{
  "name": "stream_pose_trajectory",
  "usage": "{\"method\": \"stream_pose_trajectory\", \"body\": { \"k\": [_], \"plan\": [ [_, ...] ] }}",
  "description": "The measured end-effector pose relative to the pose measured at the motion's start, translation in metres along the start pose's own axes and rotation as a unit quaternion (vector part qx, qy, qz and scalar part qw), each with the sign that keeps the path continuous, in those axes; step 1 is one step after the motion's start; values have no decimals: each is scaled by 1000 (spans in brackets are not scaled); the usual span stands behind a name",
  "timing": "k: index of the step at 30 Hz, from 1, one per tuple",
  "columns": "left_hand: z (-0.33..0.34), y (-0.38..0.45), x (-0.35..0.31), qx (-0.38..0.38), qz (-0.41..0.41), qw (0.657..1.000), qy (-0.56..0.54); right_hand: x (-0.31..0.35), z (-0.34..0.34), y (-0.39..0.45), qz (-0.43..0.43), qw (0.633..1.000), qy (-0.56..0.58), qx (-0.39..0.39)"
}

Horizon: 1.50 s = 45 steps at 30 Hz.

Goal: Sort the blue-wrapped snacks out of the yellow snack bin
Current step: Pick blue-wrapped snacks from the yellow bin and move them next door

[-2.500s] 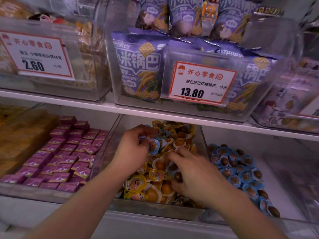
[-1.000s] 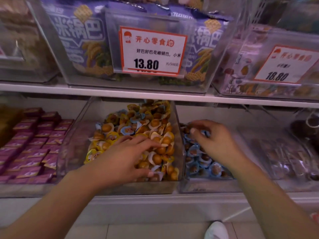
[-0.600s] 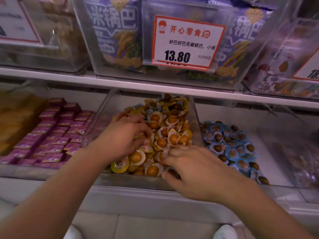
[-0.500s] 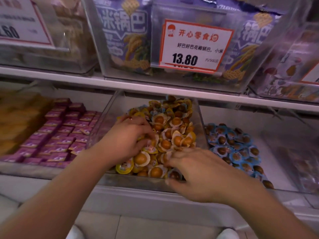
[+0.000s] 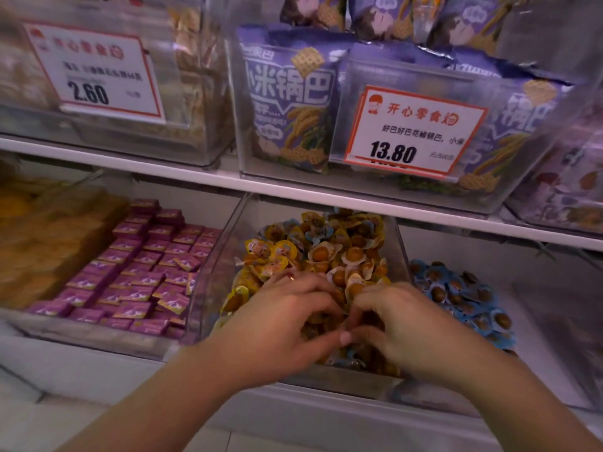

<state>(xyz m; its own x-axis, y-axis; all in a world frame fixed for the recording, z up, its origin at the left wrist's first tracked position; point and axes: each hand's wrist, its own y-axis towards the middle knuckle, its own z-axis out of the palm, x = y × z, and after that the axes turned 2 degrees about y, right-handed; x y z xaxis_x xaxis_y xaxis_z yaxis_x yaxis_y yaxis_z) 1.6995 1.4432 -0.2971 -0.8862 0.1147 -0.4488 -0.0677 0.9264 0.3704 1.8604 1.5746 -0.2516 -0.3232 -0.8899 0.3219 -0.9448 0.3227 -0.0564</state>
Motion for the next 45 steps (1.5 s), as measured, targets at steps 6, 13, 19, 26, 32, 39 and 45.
{"method": "stream_pose_trajectory", "body": {
  "k": [6, 13, 19, 26, 32, 39, 45],
  "plan": [
    [9, -7, 6, 108, 14, 990, 90, 10, -7, -4, 17, 981, -100, 164],
    [10, -7, 9, 127, 8, 986, 109, 19, 14, -6, 27, 968, -210, 132],
    [6, -1, 0, 68, -26, 997, -27, 1, 0, -9, -3, 999, 39, 38],
    [-11, 13, -17, -66, -241, 827, -504, 18, 11, 14, -15, 950, 181, -254],
    [-25, 16, -2, -242, -375, 692, -567, 10, 12, 40, 25, 953, 250, -171],
    [-24, 12, 9, -261, -406, 689, -541, -17, 9, 153, 121, 992, -1, -47],
    [-28, 12, 13, -257, -396, 688, -552, -14, 23, 179, 64, 987, -136, 50]
  ]
}}
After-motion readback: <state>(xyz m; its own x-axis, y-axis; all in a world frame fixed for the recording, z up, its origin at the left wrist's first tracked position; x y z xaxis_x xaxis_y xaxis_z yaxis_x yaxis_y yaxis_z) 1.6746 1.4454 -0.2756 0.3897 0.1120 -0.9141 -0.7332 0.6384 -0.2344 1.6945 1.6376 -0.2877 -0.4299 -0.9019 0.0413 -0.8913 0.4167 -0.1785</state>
